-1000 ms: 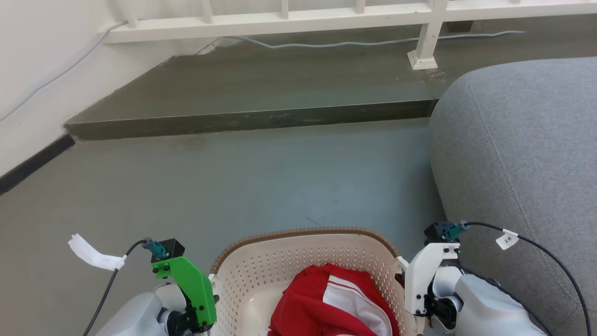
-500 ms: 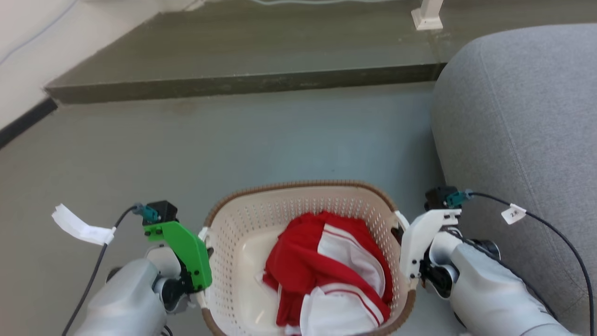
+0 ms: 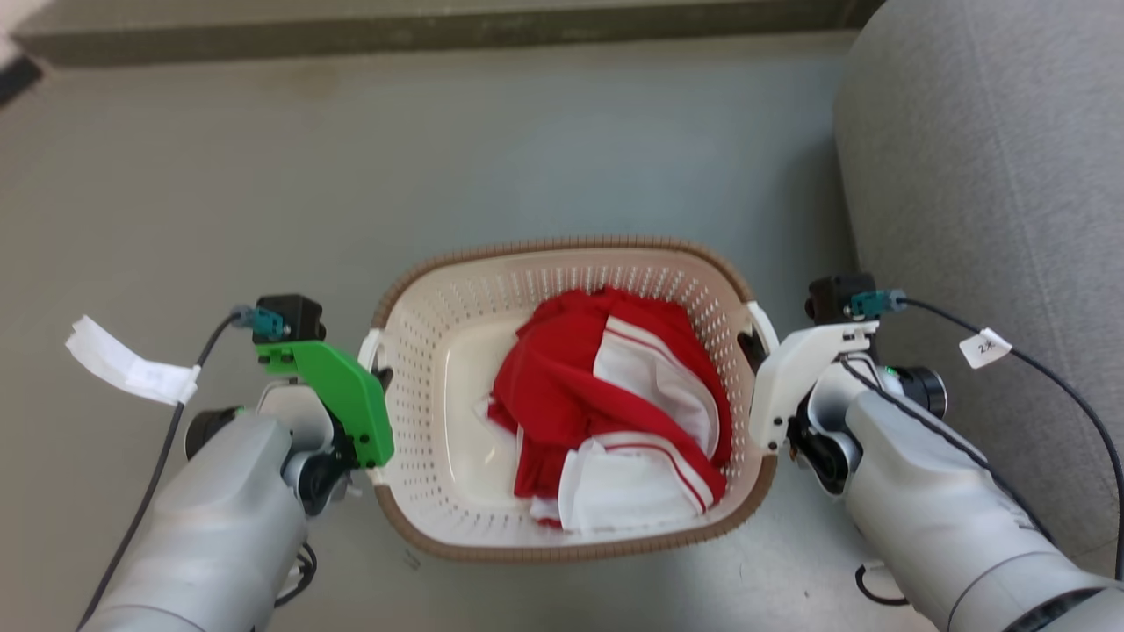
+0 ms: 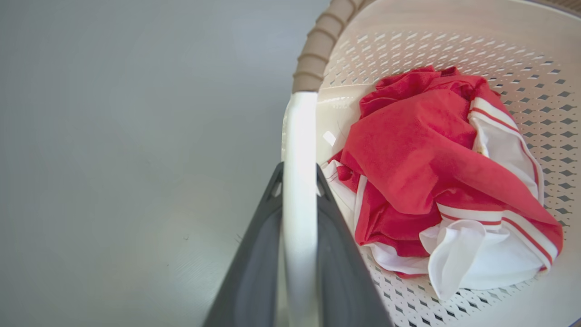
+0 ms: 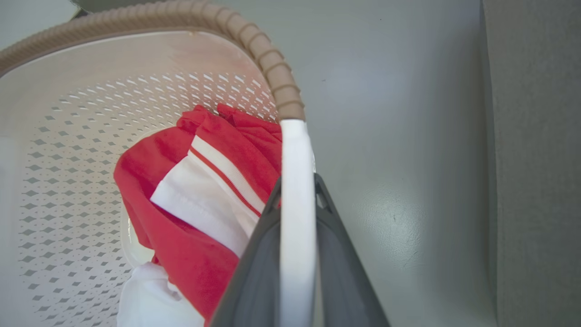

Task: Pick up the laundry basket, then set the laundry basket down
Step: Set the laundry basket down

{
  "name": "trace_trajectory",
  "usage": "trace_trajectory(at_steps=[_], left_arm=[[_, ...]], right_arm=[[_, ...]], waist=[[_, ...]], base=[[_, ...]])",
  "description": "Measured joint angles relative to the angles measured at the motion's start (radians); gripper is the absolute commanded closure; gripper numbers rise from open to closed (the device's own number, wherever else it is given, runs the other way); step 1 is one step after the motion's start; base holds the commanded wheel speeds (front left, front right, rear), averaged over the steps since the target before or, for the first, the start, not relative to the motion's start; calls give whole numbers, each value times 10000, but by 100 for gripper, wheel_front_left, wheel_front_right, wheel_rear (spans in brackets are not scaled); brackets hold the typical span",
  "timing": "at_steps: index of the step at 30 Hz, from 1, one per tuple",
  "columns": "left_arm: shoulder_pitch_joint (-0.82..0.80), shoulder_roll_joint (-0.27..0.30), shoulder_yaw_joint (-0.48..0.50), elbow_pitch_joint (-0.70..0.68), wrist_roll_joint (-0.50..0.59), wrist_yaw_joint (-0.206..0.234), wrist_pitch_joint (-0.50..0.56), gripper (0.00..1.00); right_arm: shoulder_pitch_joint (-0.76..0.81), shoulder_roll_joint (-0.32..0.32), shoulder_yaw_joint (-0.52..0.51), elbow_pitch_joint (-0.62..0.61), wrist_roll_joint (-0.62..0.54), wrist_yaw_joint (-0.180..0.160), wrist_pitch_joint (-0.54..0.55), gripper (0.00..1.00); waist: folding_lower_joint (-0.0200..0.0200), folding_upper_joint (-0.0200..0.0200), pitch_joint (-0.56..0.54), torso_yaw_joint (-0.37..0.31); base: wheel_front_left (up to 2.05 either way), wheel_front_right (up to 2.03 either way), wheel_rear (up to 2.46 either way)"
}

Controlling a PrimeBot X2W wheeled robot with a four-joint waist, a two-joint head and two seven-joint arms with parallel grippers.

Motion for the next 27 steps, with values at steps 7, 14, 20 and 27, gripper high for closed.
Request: trace_trajectory(at_steps=[7, 14, 20, 27], left_arm=[[-520, 8, -10, 61, 198, -40, -460, 100], [-876, 6, -27, 151, 359, -42, -834, 100], [-1254, 2, -19, 207, 506, -44, -1381, 100], [-1554, -48, -21, 265, 579, -44, -1831, 100]], right_arm=[[-492, -36, 35, -10, -125, -73, -401, 100], [-822, -44, 25, 8, -165, -157, -771, 100], [-1262, -50, 19, 25, -242, -253, -1139, 100], [-1444, -54, -63, 138, -240, -265, -1484, 100]], waist=[[0, 0, 983, 79], [1, 0, 1967, 177], [1, 0, 2900, 273], [1, 0, 3737, 379]], base=[[0, 0, 0], [0, 0, 0], [0, 0, 0], [0, 0, 0]])
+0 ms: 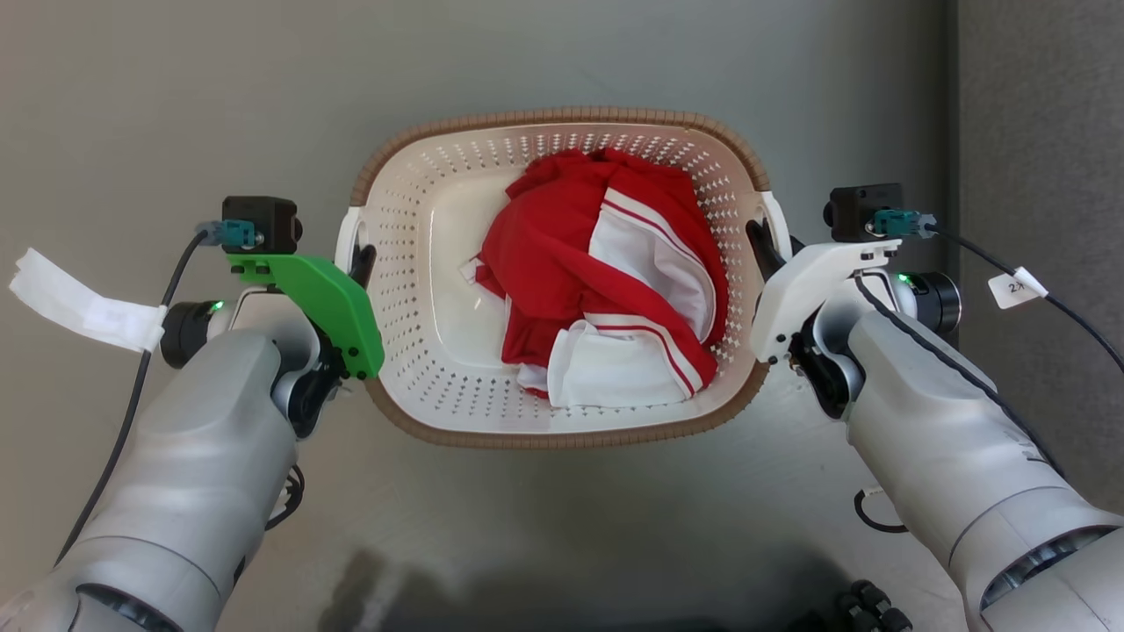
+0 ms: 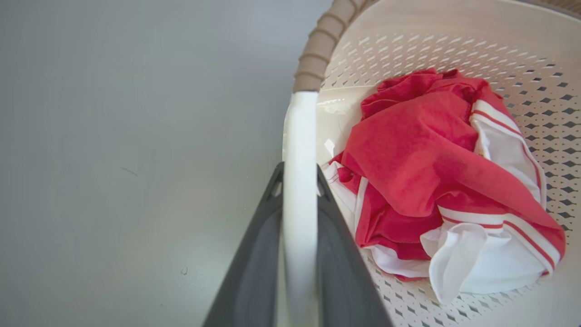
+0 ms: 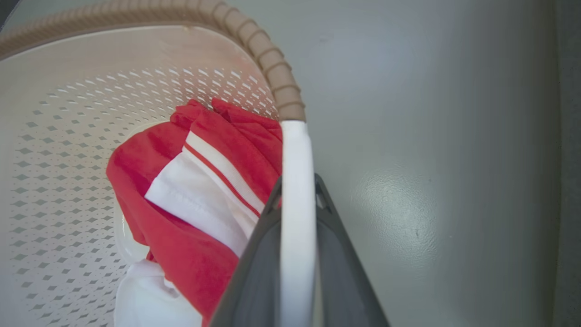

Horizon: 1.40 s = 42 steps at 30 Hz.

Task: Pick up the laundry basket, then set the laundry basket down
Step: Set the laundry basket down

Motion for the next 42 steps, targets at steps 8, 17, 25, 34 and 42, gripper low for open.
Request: trace_trajectory(at_steps=[8, 17, 25, 34, 42], left_arm=[[-274, -81, -15, 90, 27, -8, -382, 100], [-545, -182, -42, 267, 100, -10, -771, 100], [-692, -238, -58, 314, 100, -10, -959, 100], [-768, -326, -194, 316, 100, -10, -1016, 100], [-777, -337, -322, 328, 100, -10, -1089, 100]], right_arm=[[-176, 15, -52, 142, 0, -163, -224, 100], [-485, 6, -50, 228, -21, -253, -414, 100], [-756, -77, -48, 242, -196, -282, -525, 100], [-798, -142, -81, 376, -232, -309, -612, 100], [-799, -121, -134, 495, -230, -307, -711, 100]], waist=[[0, 0, 757, 123], [-1, 0, 1322, 181], [-1, 0, 1675, 223], [-1, 0, 1899, 298], [-2, 0, 1946, 327]], base=[[0, 0, 0], [0, 0, 0], [0, 0, 0], [0, 0, 0], [0, 0, 0]])
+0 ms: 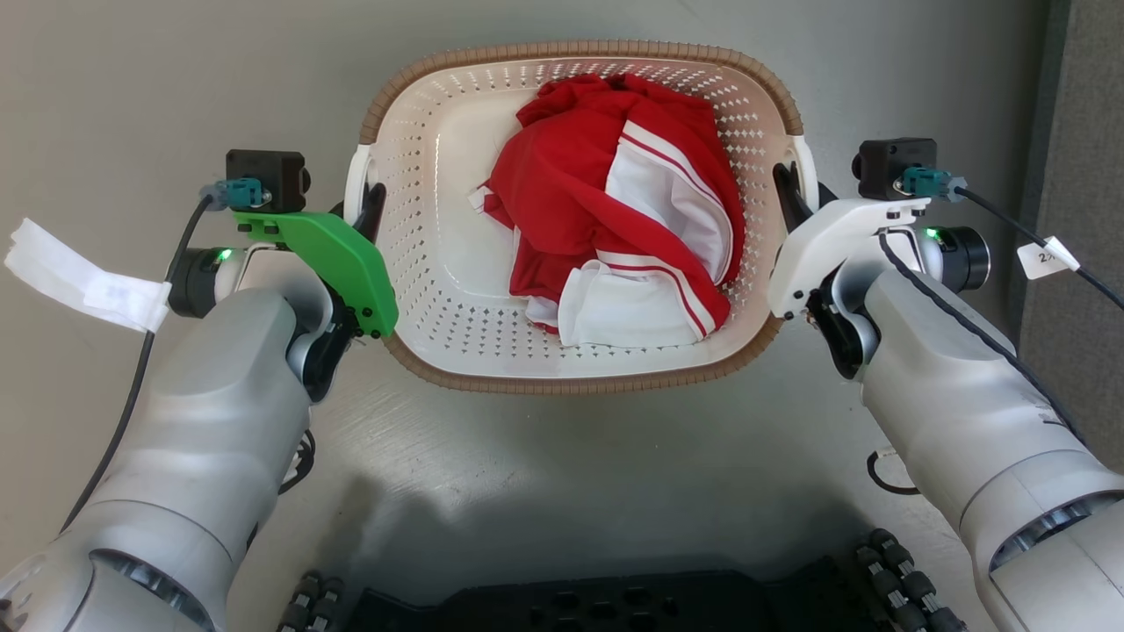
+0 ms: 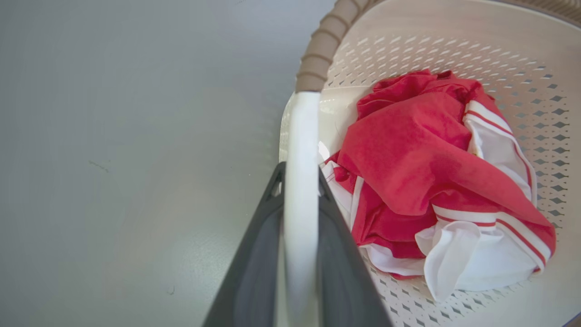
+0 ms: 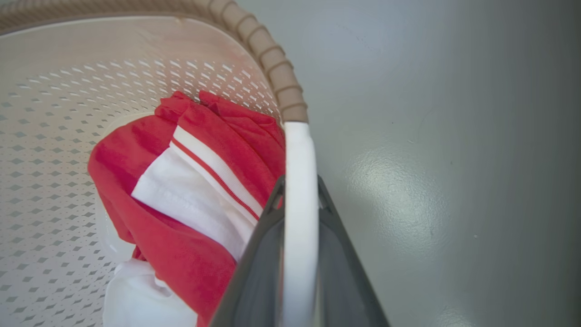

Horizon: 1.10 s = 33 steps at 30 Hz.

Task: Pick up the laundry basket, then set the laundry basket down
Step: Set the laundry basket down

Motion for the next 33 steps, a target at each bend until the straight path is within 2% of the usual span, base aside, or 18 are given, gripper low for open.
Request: trace_trajectory(at_steps=[17, 18, 19, 20, 21, 25, 33], left_arm=[[-84, 17, -305, -27, -2, 0, 2, 100], [-84, 19, -330, -38, -2, 0, 2, 100], [-84, 23, -395, -115, -2, 0, 13, 100], [-84, 33, -426, -203, -6, 8, 125, 65], [-83, 67, -435, -251, -44, 12, 232, 0], [-83, 215, -476, -416, -92, 12, 50, 0], [-71, 389, -393, -623, -276, 12, -301, 0]], right_arm=[[-77, 0, 29, 196, 2, 161, -132, 100], [-82, 2, 33, 207, 4, 209, -132, 85], [-85, -10, 58, 217, 4, 274, -128, 58], [-87, -27, 86, 230, 2, 316, -115, 2], [-87, -65, 90, 228, 4, 368, -100, 0], [-86, -186, 104, 234, 36, 585, -75, 0], [-12, -163, 117, 228, 50, 677, -75, 0]], waist=[[0, 0, 18, 32], [0, 0, 12, 33], [0, 0, 7, 32], [0, 0, 1, 30], [0, 0, -6, 29], [0, 0, -29, 31], [0, 0, -197, 39]], base=[[0, 0, 0], [0, 0, 0], [0, 0, 0], [0, 0, 0], [0, 0, 0], [0, 0, 0], [0, 0, 0]])
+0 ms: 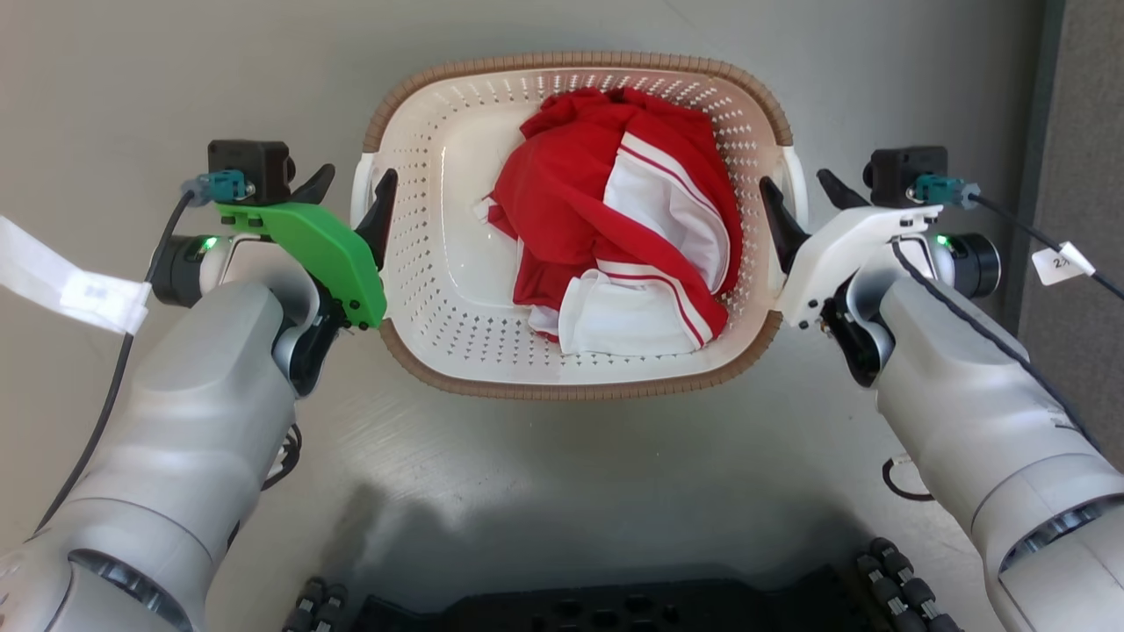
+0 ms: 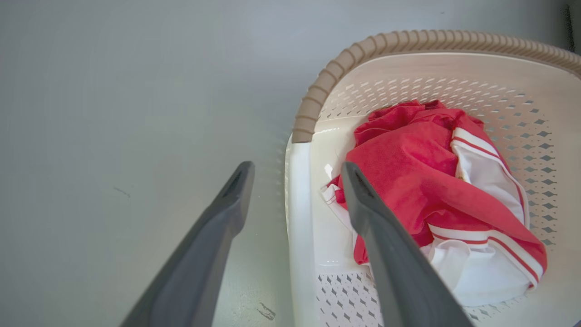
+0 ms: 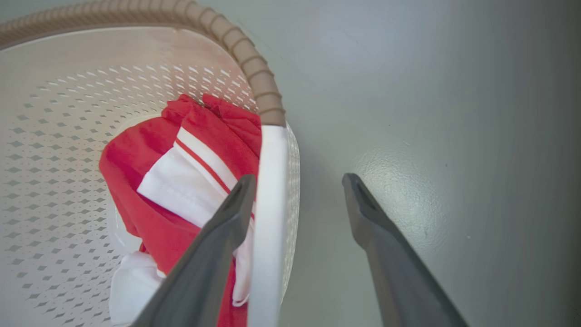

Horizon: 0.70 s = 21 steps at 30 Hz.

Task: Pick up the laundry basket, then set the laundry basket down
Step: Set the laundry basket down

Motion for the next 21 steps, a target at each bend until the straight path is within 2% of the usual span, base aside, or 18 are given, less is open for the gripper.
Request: trace_trajectory(at_steps=[21], left_arm=[[1210, 566, -263, -92, 217, 0, -504, 0]], right_arm=[[1379, 35, -163, -890, -197, -194, 0, 0]], waist=[[0, 0, -2054, -191]], base=[[0, 0, 0]])
